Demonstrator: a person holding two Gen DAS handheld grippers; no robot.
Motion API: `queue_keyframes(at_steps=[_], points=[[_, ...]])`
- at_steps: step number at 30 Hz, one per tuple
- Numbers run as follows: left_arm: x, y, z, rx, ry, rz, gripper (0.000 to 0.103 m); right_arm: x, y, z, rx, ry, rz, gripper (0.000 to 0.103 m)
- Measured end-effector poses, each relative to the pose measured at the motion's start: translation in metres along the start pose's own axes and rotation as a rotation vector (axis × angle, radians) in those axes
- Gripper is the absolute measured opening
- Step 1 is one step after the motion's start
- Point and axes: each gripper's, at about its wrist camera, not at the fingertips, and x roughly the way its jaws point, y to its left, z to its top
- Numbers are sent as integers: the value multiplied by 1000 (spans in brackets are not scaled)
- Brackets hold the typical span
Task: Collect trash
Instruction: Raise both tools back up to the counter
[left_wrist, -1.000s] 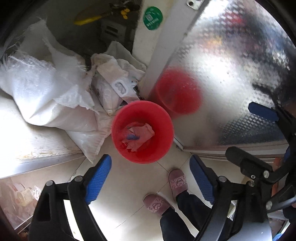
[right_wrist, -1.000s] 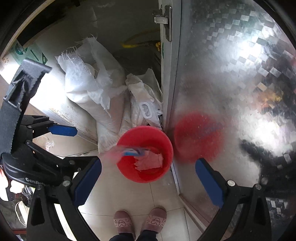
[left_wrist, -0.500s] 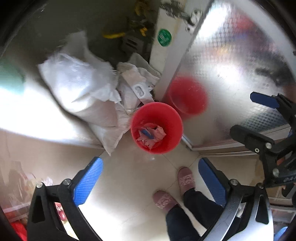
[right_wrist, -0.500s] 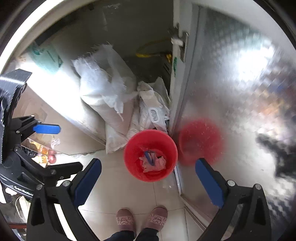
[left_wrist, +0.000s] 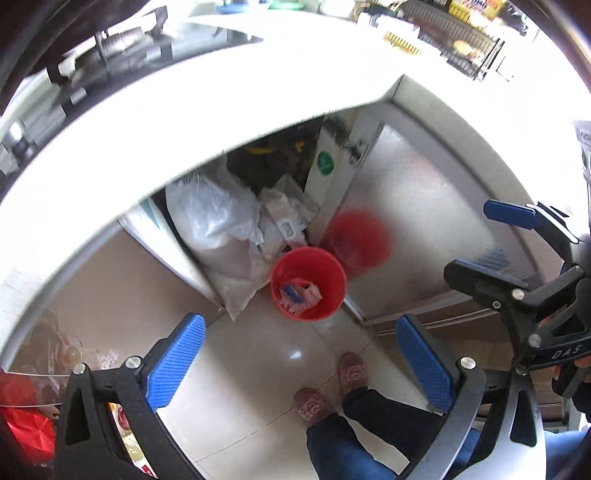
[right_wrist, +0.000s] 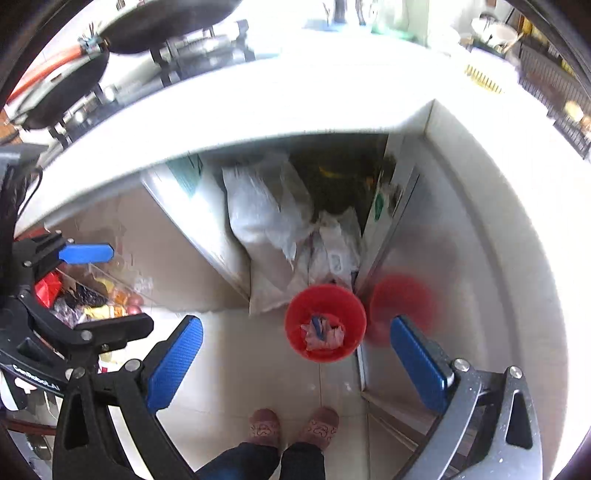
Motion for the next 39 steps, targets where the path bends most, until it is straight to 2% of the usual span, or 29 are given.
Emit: queue_keyframes(at_steps=[3, 11, 17, 23, 26, 34, 39], points=[[-23, -5, 11, -1, -21, 24, 103, -28, 5, 9, -6, -29, -17, 101], [-79, -26, 57, 21, -125, -15, 103, -83, -5, 30, 31, -103, -59, 102], [-105, -40, 98, 72, -184, -21, 103, -107, -23, 57, 32, -158, -107, 102], [-100, -55, 142, 126, -215, -5, 103, -114, -48, 81, 58, -197, -128, 102], [-93, -58, 166, 142, -233, -22, 103, -119, -62, 92, 62, -212, -130, 102], [-68, -74, 236, 177, -216, -14, 103, -107, -116, 140, 70, -219, -134, 102], [-50, -77, 278, 152, -193, -35, 103, -96, -150, 174, 54, -208, -125, 102]])
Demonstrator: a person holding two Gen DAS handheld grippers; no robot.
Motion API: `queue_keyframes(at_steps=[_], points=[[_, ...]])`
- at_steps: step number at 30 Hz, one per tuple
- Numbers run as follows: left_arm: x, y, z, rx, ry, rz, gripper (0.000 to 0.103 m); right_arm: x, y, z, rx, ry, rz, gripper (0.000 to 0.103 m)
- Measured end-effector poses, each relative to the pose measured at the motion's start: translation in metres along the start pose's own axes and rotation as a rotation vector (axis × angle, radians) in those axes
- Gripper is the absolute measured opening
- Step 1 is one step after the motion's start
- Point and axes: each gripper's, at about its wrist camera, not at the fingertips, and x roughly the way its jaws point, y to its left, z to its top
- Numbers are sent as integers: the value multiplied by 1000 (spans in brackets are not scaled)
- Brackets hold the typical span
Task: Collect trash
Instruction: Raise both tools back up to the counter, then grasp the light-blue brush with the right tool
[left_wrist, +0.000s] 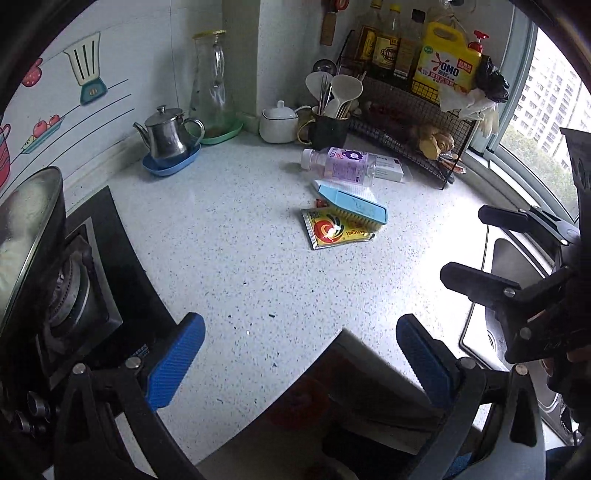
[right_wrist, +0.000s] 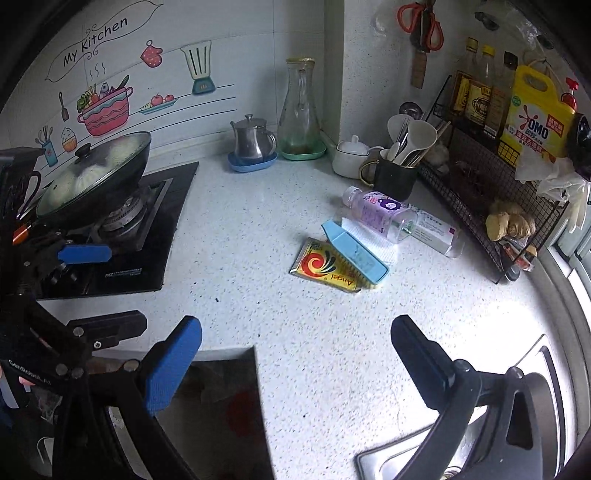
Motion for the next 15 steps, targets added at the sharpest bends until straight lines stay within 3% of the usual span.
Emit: queue_keyframes(at_steps=[7, 15], points=[[43, 6, 36, -26, 80, -13, 103, 47, -36, 31, -47, 68, 40, 102], [80, 9, 54, -42, 148, -49, 103, 115, -62, 48, -91, 197, 91, 102]])
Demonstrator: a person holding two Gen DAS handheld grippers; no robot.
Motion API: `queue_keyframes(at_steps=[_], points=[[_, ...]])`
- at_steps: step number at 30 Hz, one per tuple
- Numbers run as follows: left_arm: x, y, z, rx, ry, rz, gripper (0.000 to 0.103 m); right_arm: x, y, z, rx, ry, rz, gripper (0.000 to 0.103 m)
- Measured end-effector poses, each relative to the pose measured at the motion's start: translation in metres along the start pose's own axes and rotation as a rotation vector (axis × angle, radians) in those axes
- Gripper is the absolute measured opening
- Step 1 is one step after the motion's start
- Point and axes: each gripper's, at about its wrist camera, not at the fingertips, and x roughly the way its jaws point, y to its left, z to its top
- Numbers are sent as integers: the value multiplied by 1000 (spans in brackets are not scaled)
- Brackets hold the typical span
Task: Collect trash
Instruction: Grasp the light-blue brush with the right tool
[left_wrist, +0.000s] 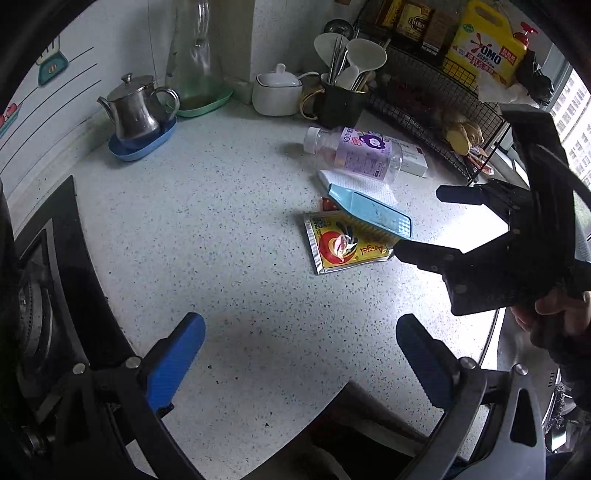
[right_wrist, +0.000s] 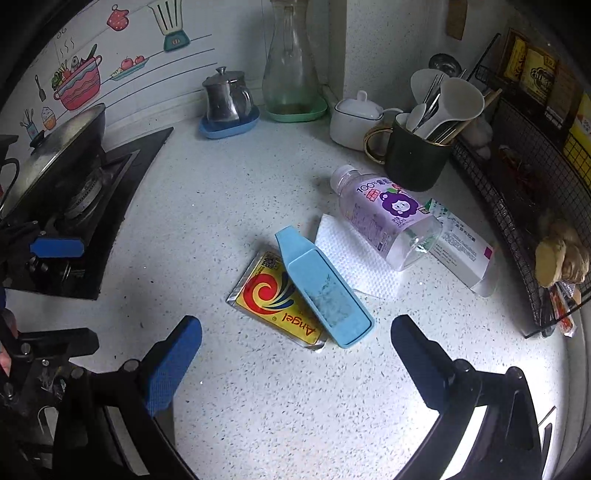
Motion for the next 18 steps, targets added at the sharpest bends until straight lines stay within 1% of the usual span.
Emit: queue_keyframes(at_steps=[3, 6, 7, 10, 11, 12, 14, 15, 16, 18], points=[[9, 2, 4, -20, 22, -42, 103, 20, -7, 9, -27, 38, 1, 102], [16, 6, 5, -41, 42, -46, 103, 37, -11, 13, -49, 74, -2, 102], [17, 6, 5, -43, 46, -42, 103, 42, -11, 14, -59, 85, -7, 100], [17, 8, 3, -33, 47, -36, 103, 55, -14, 16, -82, 117, -5, 87], [16, 9, 2, -26, 48, -31, 103, 58, -15, 16, -82, 125, 0, 80], [15, 9, 2, -18, 48, -29, 103, 60, -16, 16, -77, 132, 5, 76], [14, 10, 1, -6, 45, -31, 103, 65, -18, 14, -67, 151, -1, 63], [14, 11, 2, -2, 48, -33, 103, 66, -19, 13, -62, 159, 1, 59], [14, 11, 3, 3, 50, -34, 103, 66, -20, 11, -55, 167, 10, 52], [16, 8, 7, 24, 47, -32, 103, 63, -22, 8, -31, 163, 39, 50]])
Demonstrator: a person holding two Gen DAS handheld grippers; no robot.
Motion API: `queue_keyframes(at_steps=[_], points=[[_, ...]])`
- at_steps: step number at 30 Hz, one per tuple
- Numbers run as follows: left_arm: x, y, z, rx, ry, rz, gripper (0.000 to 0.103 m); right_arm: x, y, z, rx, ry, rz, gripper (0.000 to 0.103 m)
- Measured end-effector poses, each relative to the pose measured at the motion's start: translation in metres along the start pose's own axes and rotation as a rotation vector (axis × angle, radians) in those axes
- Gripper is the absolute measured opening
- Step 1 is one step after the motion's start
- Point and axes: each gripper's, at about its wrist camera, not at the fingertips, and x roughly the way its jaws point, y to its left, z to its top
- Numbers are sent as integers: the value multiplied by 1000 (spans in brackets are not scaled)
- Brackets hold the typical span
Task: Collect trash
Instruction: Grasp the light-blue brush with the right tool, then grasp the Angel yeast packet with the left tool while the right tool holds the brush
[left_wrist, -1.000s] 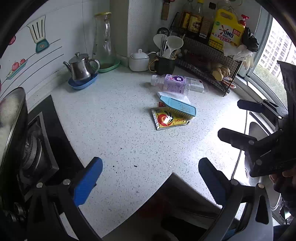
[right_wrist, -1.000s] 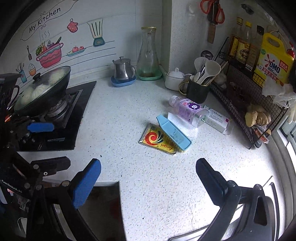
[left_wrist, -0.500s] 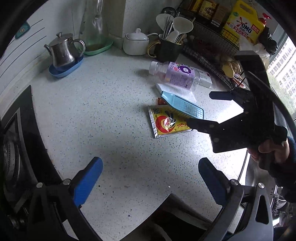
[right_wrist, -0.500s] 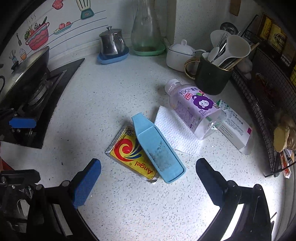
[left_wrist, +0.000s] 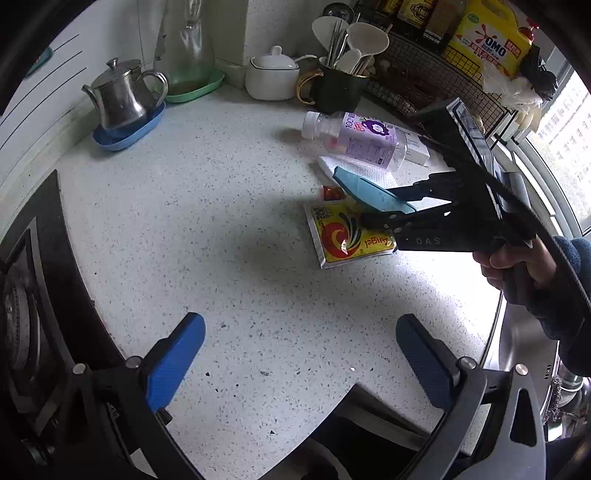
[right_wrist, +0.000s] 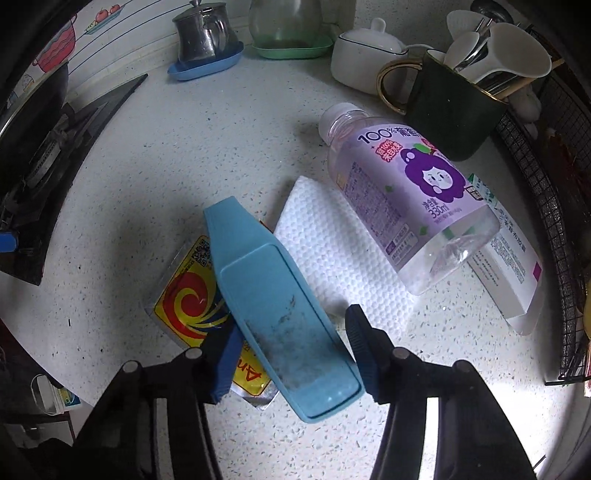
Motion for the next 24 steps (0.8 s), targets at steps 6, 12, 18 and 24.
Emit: queue_keyframes(at_steps=[6, 12, 18, 24], points=[[12, -9, 17, 47, 23, -30, 103, -38, -5, -16, 60, -65, 12, 38], [35, -17, 43, 109, 55, -46, 103, -75, -19, -45, 140, -107, 7, 37], [63, -28, 68, 125, 88, -78, 103, -93, -42, -65, 187, -132, -5, 36], [97, -40, 81, 172, 129, -60, 102, -85, -59, -72, 242, -122, -13, 36]])
